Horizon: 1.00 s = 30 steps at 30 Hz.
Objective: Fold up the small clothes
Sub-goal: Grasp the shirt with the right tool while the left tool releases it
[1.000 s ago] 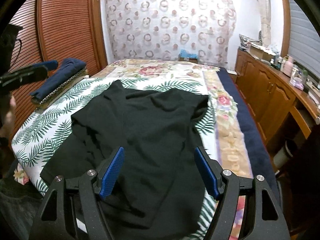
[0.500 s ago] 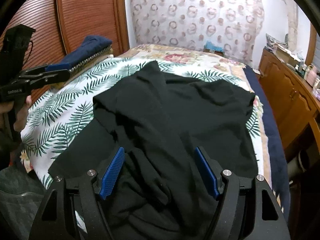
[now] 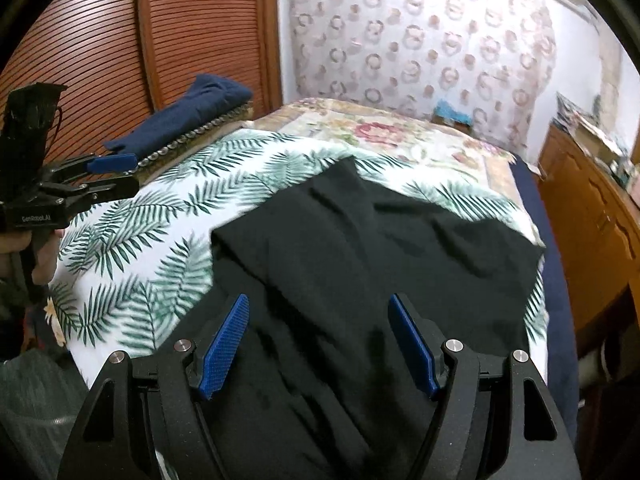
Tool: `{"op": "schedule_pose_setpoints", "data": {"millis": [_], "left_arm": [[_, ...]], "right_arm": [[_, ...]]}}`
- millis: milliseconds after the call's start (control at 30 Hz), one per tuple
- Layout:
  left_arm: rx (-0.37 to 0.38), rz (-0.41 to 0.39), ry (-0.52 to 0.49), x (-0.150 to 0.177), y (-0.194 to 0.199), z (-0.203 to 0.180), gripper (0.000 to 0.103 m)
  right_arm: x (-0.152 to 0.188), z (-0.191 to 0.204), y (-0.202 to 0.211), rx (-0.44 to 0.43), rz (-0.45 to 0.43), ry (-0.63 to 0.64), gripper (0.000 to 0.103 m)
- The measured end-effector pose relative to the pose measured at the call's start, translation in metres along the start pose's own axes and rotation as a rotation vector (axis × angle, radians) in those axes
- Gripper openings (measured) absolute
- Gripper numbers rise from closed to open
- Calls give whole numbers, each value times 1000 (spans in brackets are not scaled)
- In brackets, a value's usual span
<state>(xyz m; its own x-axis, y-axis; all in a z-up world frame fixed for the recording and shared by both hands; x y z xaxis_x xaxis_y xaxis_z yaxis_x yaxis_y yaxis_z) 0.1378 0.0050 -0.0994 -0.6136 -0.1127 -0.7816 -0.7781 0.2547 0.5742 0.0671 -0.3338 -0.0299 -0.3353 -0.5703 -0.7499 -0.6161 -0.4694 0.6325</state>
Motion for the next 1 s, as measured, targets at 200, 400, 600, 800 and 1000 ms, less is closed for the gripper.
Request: {"op": "schedule_pose_setpoints", "data": {"millis": [200,400,600,800,1000], "left_arm": [[-36,-29,19,-4,9,20,78],[-53,-39,44,-5,14,37,78],[-63,-35,67,-1,12,47,78],[-57,-22,71,3,7,46,78],[-50,-11,65,8,4,42,78]], "right_arm": [[-28,19,-30,-54,8,57,74],[-42,28,-70,-114,55,73,74],[-51,51,-101,-156,100,123,74],[-52,65,-121,-178,137,165,74],[-53,64,-139,-139,154,179,64]]}}
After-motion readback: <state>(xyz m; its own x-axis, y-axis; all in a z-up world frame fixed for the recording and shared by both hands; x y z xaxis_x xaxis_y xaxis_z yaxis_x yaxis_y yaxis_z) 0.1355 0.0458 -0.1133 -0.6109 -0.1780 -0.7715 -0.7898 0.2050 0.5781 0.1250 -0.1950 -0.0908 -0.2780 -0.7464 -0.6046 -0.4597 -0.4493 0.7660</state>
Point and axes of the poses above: each gripper's, at about its wrist camera, not at the fingertips, and y roughly against the way its jaws point, z to its left, x to its underside, the point moved 6 cm from there along -y, roughly the way its jaws point, and after that the axes turned 10 degrees about y, right-handed, at the moved point
